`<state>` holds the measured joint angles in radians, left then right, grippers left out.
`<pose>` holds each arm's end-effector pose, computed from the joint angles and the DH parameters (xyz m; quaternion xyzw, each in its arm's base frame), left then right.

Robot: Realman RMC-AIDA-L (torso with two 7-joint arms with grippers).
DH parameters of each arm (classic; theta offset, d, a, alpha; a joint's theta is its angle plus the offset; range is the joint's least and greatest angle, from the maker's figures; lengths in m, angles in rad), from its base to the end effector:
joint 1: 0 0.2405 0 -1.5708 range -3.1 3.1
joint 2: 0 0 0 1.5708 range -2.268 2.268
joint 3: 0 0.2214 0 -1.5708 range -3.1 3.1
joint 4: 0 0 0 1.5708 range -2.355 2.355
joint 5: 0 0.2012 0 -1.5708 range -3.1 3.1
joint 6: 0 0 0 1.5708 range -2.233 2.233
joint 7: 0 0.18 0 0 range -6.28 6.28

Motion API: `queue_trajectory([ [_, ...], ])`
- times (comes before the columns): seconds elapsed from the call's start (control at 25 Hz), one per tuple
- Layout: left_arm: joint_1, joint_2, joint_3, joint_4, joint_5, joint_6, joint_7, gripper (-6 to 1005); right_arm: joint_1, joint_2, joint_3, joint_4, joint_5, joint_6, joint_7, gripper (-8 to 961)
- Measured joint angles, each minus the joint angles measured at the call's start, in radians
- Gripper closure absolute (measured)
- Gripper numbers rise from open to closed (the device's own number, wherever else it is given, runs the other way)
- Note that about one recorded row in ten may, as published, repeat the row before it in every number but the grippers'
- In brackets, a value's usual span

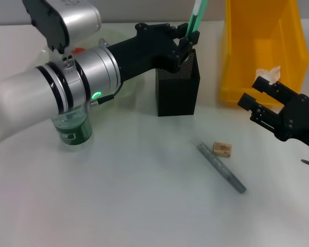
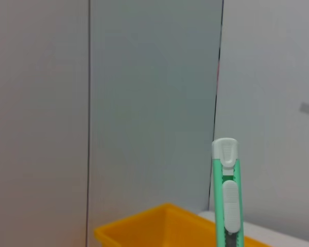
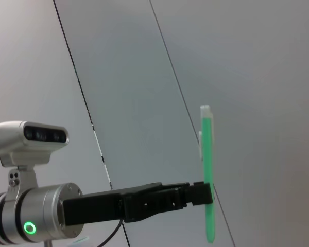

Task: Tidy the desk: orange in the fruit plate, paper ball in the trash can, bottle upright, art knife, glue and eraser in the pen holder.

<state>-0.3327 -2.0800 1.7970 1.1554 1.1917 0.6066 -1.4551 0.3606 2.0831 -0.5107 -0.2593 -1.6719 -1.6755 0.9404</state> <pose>-0.0934 0.3548 -0.0658 -0.9026 -0.1621 -0.2913 0.2723 0.2400 0.2719 -0.0103 -0.8277 0.2331 0.4434 0.2531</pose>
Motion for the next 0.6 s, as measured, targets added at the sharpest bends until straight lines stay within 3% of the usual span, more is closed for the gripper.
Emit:
queue_trajectory([
  [0.6,-0.005,0.0,0.117,-0.224,-0.579,0.067,0.539,801,0.005,0.0,-0.008,0.015,0.0,0.0,0.0,268],
])
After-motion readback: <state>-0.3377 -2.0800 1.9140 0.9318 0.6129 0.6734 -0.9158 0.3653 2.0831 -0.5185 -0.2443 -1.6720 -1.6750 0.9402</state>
